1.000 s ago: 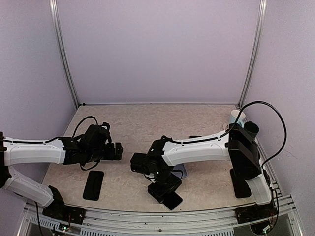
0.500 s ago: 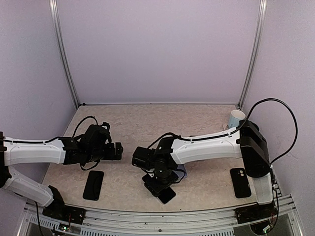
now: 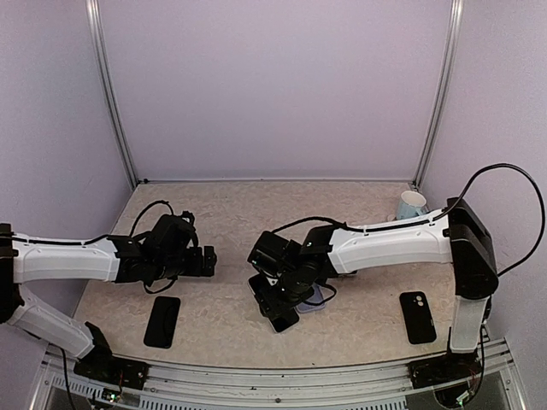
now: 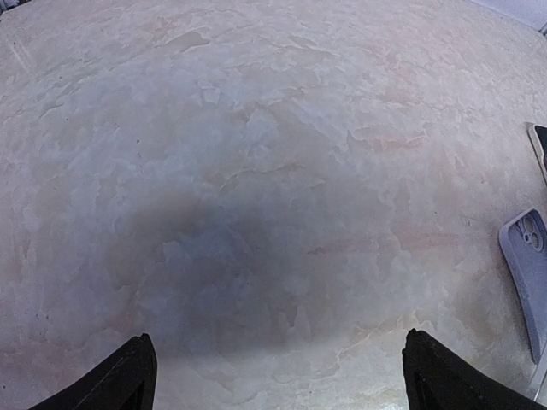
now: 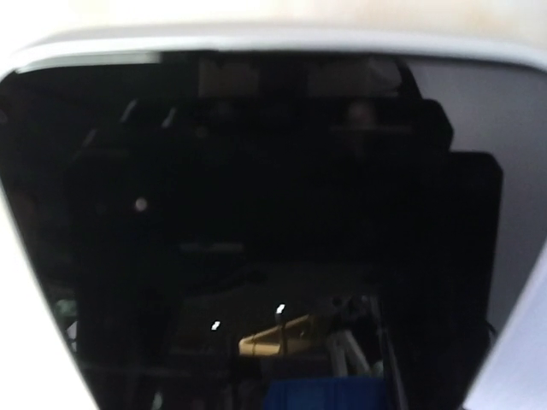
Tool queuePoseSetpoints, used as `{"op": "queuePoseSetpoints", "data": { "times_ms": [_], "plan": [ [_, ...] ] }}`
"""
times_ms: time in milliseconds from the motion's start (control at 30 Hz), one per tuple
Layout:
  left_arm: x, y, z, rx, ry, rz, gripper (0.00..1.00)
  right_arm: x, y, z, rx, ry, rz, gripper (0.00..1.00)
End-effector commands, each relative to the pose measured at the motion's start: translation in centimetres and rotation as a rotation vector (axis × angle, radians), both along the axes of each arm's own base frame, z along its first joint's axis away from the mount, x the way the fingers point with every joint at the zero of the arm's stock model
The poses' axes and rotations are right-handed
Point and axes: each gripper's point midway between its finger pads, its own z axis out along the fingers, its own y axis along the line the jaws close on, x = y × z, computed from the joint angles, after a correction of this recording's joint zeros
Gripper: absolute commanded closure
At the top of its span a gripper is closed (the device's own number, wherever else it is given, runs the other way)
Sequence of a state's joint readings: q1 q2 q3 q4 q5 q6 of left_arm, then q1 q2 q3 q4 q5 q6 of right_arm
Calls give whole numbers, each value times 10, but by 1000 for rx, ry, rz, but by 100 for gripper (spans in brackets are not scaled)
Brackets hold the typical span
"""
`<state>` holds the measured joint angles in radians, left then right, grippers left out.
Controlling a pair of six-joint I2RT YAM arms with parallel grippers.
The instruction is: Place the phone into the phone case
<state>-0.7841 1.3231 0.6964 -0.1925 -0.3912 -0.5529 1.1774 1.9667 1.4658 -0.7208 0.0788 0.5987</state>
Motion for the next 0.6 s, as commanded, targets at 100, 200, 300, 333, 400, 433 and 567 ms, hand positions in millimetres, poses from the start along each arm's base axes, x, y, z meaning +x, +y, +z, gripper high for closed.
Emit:
{"op": "queuePoseSetpoints", "data": {
  "times_ms": [100, 200, 300, 333, 400, 433, 567],
  "plan": [
    [14, -10, 7, -4, -11, -2, 1, 44, 6, 37, 156, -150, -106, 55],
    [17, -10, 4, 14, -13, 5, 1, 64, -5, 44, 152, -208, -172, 56],
    [18, -12, 0, 21, -7, -4, 1, 82, -20, 50, 156, -266, -266, 56],
    [18, -13, -1, 23, -5, -7, 1, 87, -27, 52, 155, -281, -303, 57],
    [18, -12, -4, 32, -1, -5, 1, 91, -42, 51, 131, -312, -372, 57],
    [18, -11, -5, 37, 0, -4, 1, 93, -48, 50, 125, -321, -399, 58],
    [19, -12, -6, 46, -3, -11, 1, 89, -62, 37, 83, -316, -435, 58]
  ]
}}
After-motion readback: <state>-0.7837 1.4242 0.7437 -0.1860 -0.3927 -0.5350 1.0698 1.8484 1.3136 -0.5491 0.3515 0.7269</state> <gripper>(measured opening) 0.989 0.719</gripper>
